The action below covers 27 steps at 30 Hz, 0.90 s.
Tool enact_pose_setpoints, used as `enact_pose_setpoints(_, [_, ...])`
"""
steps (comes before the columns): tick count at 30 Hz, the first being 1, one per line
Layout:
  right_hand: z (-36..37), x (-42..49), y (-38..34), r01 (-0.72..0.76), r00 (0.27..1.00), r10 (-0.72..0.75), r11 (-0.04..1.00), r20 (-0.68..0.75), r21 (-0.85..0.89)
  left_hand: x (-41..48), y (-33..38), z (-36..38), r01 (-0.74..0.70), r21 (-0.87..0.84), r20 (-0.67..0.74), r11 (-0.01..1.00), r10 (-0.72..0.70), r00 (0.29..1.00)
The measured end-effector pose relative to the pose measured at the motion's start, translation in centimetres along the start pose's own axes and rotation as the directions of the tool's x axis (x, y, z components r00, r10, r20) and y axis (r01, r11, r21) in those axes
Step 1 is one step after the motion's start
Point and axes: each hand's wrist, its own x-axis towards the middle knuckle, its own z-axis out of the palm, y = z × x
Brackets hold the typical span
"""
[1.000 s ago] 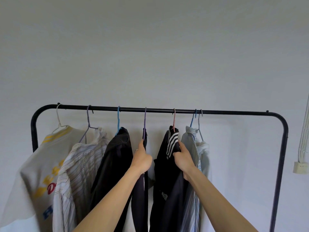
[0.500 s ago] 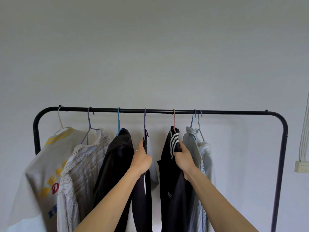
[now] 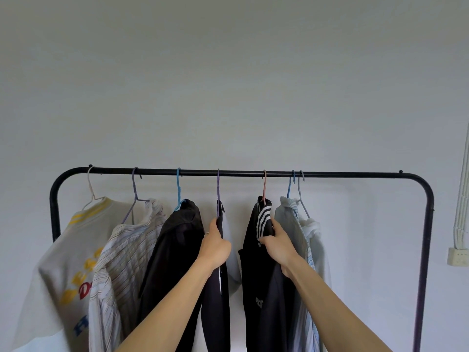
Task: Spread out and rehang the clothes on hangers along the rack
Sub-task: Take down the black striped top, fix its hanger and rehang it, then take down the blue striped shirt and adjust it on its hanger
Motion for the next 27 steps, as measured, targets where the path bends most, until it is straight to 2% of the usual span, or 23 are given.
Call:
enact_pose_setpoints(14, [1.7,-0.5,-0.6,0.026,0.999,-0.026,1.0,0.041,-0.016,0.2,-0.3,-0.1,-0.011,0.046,0.0,0.999,0.011,1.0])
enact_pose_setpoints(18, [1.1,-0.6,-0.4,0.008,0.997,-0.003,0.999,0.08,-0.052,-0.1,-0.3,-0.5,-0.021,0.117,0.006,0.993,0.02,1.0])
enact_pose_setpoints(20, [0.5,-0.9,-0.3,-0.002,0.998,0.007,0.997,0.06,-0.079,-0.4,0.0,-0.4,-0.039,0.23,-0.039,0.972,0.049,0.998])
enact_pose_setpoints(23, [-0.8,-2.2,-1.1,0.102,0.991,-0.122,0.962,-0.063,-0.252,-0.7,0.8,0.2,-0.162,0.529,-0.147,0.833,0.277,0.949])
enact_pose_setpoints(25, [-2.3,-2.9,-1.6,0.208,0.943,-0.292,0.891,-0.159,-0.403,-0.9,1.8,1.2,-0.254,0.589,-0.133,0.767,0.402,0.906])
enact_pose_setpoints(27, [-4.0,-3.2,-1.5,0.257,0.89,-0.417,0.794,-0.186,-0.551,-0.8,2.8,2.7,-0.315,0.561,-0.081,0.765,0.429,0.899])
